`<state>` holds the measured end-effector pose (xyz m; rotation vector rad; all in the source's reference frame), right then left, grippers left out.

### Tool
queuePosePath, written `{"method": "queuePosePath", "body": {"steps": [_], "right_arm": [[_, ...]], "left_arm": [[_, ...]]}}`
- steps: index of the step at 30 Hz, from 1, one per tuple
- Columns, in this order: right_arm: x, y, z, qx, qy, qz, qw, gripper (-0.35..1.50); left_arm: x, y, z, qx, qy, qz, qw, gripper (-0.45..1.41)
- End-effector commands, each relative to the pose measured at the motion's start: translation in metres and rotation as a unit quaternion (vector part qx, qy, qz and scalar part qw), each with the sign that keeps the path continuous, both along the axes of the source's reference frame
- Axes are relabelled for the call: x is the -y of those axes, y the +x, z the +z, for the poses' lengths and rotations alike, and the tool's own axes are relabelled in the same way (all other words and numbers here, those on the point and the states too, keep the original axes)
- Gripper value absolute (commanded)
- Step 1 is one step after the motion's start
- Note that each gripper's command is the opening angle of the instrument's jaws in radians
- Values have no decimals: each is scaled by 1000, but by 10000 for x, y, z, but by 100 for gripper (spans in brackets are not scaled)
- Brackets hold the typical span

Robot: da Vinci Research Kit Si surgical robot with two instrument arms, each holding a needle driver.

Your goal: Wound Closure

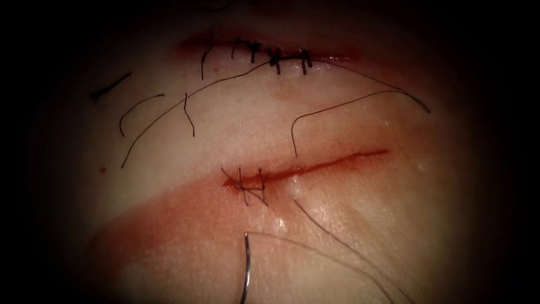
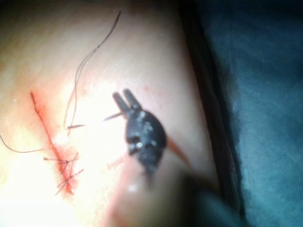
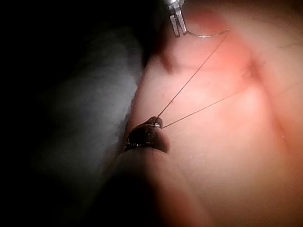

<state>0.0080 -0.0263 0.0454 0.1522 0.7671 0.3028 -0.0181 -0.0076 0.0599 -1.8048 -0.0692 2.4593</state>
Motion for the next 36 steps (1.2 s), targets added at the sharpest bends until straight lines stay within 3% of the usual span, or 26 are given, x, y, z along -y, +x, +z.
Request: {"method": "queuePosePath", "body": {"steps": [1, 6, 11, 16, 18, 22, 29, 36], "right_arm": [[-8, 3, 13, -10, -20, 20, 1000, 148], [-32, -13, 28, -32, -11, 17, 999, 148], [-51, -46, 33, -41, 0, 7, 999, 148], [-87, -42, 33, -54, 10, 78, 995, 136], [-101, -24, 32, -48, 18, 96, 994, 133], [-125, 40, 40, -36, 29, 128, 991, 131], [-135, 137, 89, -4, 43, 163, 986, 130], [-128, 184, 137, 39, 56, 147, 987, 130]], "left_arm": [[4, -2, 6, -4, 1, -5, 1000, -45], [4, 15, 14, -12, -3, -10, 1000, -45], [10, 23, 18, -13, -3, -10, 1000, -45], [26, 15, 20, -18, -3, -7, 1000, -45], [33, 11, 21, -18, -2, -5, 1000, -45], [55, 0, 28, -17, 6, 3, 1000, -45], [74, -5, 39, -16, 12, 11, 1000, -45], [76, -4, 39, -14, 11, 14, 1000, -45]]}}
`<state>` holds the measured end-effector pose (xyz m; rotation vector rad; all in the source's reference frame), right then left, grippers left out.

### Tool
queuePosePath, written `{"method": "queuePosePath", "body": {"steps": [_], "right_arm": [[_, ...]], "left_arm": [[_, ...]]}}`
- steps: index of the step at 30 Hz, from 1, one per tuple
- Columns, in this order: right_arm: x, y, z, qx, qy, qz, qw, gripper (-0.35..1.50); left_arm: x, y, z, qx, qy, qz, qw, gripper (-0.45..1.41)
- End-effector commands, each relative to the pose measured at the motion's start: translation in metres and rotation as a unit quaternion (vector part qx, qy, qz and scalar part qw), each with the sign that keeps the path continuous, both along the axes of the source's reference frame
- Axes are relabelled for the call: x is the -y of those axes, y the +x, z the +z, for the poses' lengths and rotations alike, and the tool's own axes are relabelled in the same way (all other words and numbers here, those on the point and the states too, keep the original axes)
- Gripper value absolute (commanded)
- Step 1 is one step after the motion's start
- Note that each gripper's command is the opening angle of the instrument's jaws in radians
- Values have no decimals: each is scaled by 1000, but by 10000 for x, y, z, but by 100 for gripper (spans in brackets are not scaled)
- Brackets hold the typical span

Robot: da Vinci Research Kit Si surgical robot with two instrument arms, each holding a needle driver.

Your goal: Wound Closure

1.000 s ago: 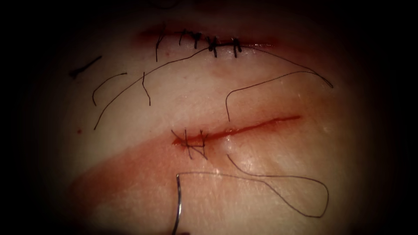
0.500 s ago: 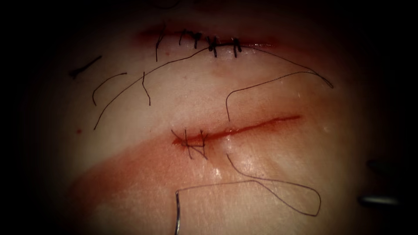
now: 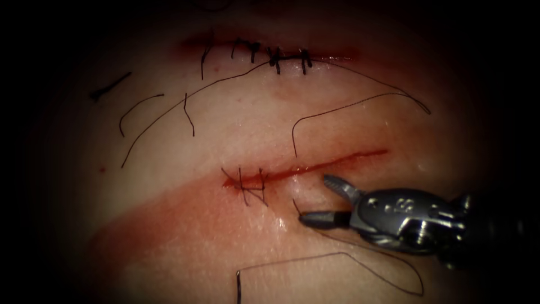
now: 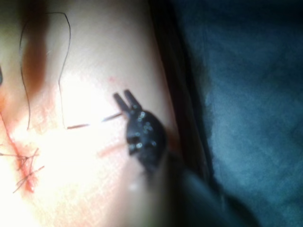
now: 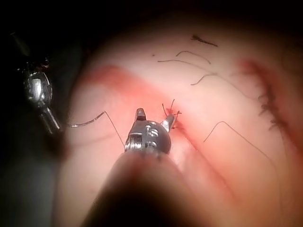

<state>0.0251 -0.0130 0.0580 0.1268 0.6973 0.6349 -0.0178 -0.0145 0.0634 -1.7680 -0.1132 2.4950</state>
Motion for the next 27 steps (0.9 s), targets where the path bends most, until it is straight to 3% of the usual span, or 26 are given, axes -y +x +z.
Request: {"method": "queuePosePath", "body": {"steps": [1, 9, 12, 20, 21, 22, 23, 24, 25, 27], "right_arm": [[8, 15, 16, 5, 4, -7, 1000, 130], [21, 34, 51, 80, 46, -52, 994, 123], [15, 24, 65, 174, 8, -72, 982, 123], [28, 23, 96, 264, 6, -105, 959, 121], [32, 23, 100, 270, 11, -112, 956, 113], [36, 23, 104, 273, 16, -120, 954, 91], [38, 23, 106, 267, 22, -130, 955, 52], [40, 23, 107, 255, 29, -138, 957, 0], [40, 21, 107, 247, 31, -151, 957, -35], [39, 18, 106, 248, 28, -160, 955, -35]], "left_arm": [[7, -7, 5, 1, 2, 1, 1000, -45], [8, -7, 3, 2, 2, 1, 1000, -45], [7, -7, 3, 2, 2, 2, 1000, -45], [7, -6, 3, 2, 2, 2, 1000, -45], [7, -6, 3, 2, 2, 2, 1000, -45], [7, -6, 3, 2, 2, 2, 1000, -45], [7, -6, 3, 2, 2, 2, 1000, -45], [7, -6, 3, 2, 2, 2, 1000, -45], [7, -6, 3, 2, 2, 2, 1000, -45], [6, -6, 2, 3, 3, 2, 1000, -45]]}}
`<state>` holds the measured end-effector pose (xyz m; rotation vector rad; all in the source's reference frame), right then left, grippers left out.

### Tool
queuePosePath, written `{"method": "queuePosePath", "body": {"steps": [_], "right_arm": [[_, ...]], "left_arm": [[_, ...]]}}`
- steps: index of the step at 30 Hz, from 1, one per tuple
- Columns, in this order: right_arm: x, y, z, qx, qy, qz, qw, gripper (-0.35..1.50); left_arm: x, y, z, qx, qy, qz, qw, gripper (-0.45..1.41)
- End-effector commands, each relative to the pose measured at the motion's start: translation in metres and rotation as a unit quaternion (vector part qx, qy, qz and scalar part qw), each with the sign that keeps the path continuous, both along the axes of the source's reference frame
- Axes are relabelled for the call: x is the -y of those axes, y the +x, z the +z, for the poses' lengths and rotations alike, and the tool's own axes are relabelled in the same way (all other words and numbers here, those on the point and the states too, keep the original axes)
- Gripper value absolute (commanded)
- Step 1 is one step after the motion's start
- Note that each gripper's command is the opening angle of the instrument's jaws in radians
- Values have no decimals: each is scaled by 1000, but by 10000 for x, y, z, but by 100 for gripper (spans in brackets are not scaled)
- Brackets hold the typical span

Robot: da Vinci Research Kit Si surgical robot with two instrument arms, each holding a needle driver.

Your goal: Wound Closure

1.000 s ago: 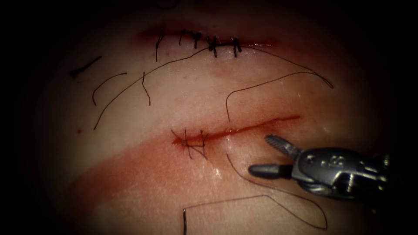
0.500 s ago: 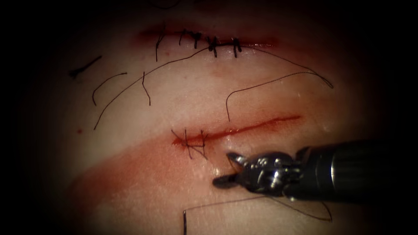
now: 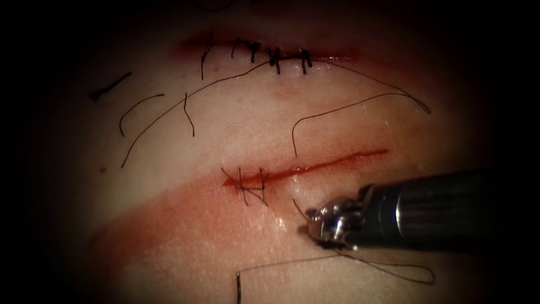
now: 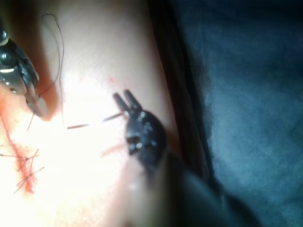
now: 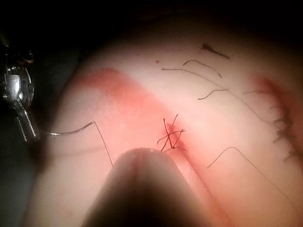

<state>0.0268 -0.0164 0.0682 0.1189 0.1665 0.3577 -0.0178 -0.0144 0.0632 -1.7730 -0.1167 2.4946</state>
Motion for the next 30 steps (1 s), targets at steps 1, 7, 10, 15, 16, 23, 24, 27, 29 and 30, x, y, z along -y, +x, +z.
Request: {"method": "queuePosePath", "body": {"steps": [1, 7, 10, 15, 16, 23, 24, 27, 29, 30], "right_arm": [[3, -2, 1, 3, -4, -9, 1000, -35], [-1, -60, -36, 4, -31, -18, 999, -35], [2, -97, -58, 10, -42, -16, 999, -35], [14, -163, -83, 23, -48, -5, 999, -35], [15, -171, -84, 25, -48, 0, 999, -35], [32, -233, -85, 44, -43, 22, 998, -35], [36, -243, -86, 48, -41, 23, 998, -35], [46, -266, -90, 56, -38, 29, 997, -35], [52, -280, -93, 62, -36, 32, 997, -35], [56, -287, -95, 67, -34, 34, 997, -35]], "left_arm": [[7, -7, 5, 1, 3, 1, 1000, -45], [2, 0, 4, 4, 5, 4, 1000, -45], [-1, 3, 5, 4, 5, 3, 1000, -45], [-2, 4, 5, 2, 5, 2, 1000, -45], [-3, 5, 4, 2, 5, 2, 1000, -45], [-21, 19, -2, -5, 9, -7, 1000, -45], [-22, 20, -2, -5, 9, -8, 1000, -45], [-26, 25, -4, -8, 10, -11, 1000, -45], [-27, 27, -5, -8, 11, -11, 1000, -45], [-27, 28, -6, -8, 11, -11, 1000, -45]]}}
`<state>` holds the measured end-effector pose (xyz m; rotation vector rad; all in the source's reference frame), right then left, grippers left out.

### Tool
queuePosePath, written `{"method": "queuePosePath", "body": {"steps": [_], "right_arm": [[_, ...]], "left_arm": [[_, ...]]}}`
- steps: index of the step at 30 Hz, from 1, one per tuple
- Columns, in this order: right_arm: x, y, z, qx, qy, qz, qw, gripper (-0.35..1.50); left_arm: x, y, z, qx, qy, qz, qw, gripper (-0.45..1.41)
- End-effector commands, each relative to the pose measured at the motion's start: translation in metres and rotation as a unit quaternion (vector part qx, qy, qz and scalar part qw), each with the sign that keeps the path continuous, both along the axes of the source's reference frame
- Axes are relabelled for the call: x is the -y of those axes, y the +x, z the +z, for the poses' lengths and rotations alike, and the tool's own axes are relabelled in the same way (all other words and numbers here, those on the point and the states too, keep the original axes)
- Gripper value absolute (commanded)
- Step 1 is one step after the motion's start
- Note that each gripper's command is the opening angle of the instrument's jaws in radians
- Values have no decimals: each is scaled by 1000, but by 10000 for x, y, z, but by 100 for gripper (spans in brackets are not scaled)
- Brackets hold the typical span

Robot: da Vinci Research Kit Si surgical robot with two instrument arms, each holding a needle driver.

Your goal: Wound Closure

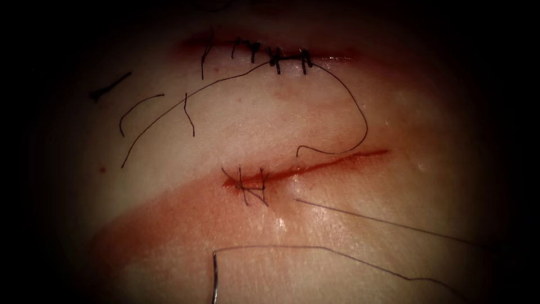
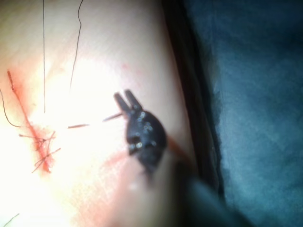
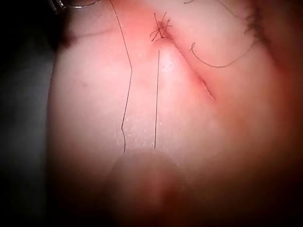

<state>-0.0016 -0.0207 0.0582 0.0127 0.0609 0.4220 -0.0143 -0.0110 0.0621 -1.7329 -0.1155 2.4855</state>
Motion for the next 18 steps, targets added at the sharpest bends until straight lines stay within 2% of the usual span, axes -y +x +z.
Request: {"method": "queuePosePath", "body": {"steps": [1, 7, 15, 16, 17, 18], "right_arm": [[18, -12, 3, 10, 10, 3, 1000, -35], [39, -43, -13, 36, 31, 7, 999, -35], [57, -52, -31, 63, 64, 0, 996, -35], [53, -52, -32, 56, 55, 7, 997, 9], [46, -51, -35, 40, 31, 24, 998, 78], [39, -50, -37, 26, 13, 38, 999, 121]], "left_arm": [[7, -6, 5, 0, 2, 0, 1000, -45], [8, -5, 4, 0, 2, 0, 1000, -45], [9, -2, 4, 1, 2, 1, 1000, -45], [9, -2, 4, 1, 2, 1, 1000, -45], [9, -2, 4, 1, 2, 1, 1000, -45], [9, -2, 4, 1, 2, 1, 1000, -45]]}}
